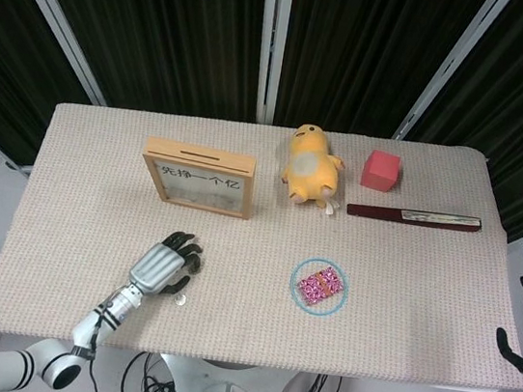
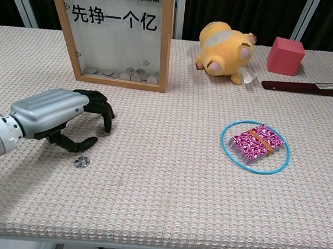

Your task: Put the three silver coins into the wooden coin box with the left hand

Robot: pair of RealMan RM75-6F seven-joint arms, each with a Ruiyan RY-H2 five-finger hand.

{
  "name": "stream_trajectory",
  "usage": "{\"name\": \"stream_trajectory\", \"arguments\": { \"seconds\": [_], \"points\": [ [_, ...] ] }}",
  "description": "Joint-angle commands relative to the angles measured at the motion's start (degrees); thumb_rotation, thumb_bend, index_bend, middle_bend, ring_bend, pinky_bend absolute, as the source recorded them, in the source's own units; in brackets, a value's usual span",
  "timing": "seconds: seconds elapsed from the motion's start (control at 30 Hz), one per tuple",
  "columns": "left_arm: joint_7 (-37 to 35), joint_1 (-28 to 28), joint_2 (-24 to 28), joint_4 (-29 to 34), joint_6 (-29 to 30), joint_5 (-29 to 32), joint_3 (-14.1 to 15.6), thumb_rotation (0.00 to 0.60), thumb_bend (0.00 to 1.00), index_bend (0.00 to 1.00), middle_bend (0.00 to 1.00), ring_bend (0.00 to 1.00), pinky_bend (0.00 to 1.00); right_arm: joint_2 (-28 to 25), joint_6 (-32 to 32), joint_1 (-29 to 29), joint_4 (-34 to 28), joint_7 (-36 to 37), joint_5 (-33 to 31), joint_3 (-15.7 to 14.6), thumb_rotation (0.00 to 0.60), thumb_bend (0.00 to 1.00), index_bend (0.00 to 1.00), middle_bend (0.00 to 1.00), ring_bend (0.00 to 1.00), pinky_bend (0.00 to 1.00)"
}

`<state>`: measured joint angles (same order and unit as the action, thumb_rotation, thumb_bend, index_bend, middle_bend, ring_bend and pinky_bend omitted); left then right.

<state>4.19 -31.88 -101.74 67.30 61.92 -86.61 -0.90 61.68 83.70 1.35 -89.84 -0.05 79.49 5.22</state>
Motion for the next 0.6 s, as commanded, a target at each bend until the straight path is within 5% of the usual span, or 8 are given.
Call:
{"name": "stream_trajectory", "arguments": {
  "seconds": [0.03,0.4,0.6],
  "points": [
    [-0.1,-0.2,-0.4,-0.6,0.1,-0.2,0.0,0.6,0.2,0.42,0.21,0.07,0.12,0.0,0.0,0.0,0.0,0.0,0.0,0.0,0.6,0.31,0.0,0.0,0.0,0.0],
    [-1.8,-0.7,-2.9,-4.7,0.7,-0.9,-0.1,0.6,0.2,0.46,0.22,0.07,0.13,0.1,-0.2,-0.1,0.6,0.5,-0.3,0.0,0.6,0.31,0.0,0.0,0.0,0.0],
    [-3.6,-1.0,-3.8,-6.6,1.8,-2.1,0.1,0.6,0.2,0.4,0.22,0.07,0.13,0.1,-0.5,0.1,0.6,0.5,-0.3,0.1,0.6,0.31,0.0,0.0,0.0,0.0]
  ]
}}
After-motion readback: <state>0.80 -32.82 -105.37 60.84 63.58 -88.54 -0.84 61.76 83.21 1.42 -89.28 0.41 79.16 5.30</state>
